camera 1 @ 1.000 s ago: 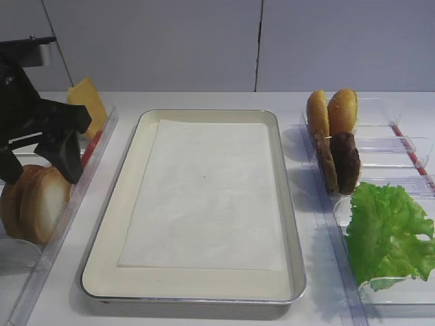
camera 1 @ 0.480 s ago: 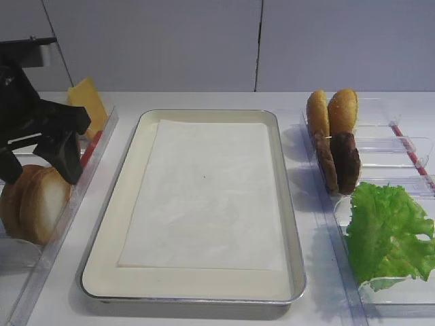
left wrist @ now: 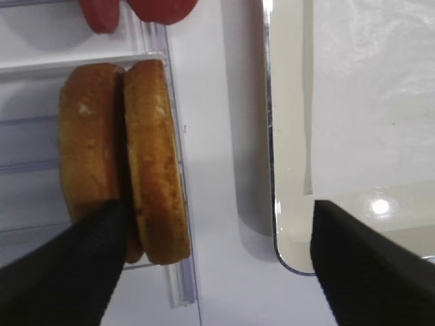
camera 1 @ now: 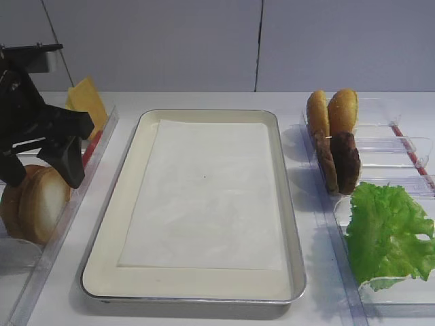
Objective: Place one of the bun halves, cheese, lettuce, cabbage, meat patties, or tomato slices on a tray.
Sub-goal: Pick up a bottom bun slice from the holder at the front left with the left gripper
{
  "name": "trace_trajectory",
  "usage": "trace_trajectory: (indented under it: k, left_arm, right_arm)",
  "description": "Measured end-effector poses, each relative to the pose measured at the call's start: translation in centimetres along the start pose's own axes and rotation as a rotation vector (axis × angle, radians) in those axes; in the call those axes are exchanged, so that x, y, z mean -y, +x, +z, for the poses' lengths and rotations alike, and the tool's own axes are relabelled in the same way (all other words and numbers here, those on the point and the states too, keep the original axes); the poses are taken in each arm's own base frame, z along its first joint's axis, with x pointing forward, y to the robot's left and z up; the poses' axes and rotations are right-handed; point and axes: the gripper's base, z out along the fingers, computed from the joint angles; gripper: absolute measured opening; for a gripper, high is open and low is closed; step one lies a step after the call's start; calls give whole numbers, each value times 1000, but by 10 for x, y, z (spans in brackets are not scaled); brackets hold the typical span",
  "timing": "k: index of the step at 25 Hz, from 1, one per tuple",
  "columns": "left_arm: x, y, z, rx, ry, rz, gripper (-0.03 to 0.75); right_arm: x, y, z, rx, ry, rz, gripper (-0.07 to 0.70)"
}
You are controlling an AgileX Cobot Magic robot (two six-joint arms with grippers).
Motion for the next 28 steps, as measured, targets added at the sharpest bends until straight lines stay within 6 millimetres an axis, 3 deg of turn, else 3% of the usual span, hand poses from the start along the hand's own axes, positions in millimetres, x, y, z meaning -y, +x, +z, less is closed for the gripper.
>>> trace_trajectory:
  k: [10,16,28]
  left_arm:
    - [2,0,-1,0,28,-13,523]
    - [19,6,-4,0,77,11,521]
    - [13,7,-9,29,12,2,506]
  right_arm:
    - [0,0,0,0,0,0,533]
    - [0,0,0,0,0,0,533]
    - [0,0,0,0,0,0,533]
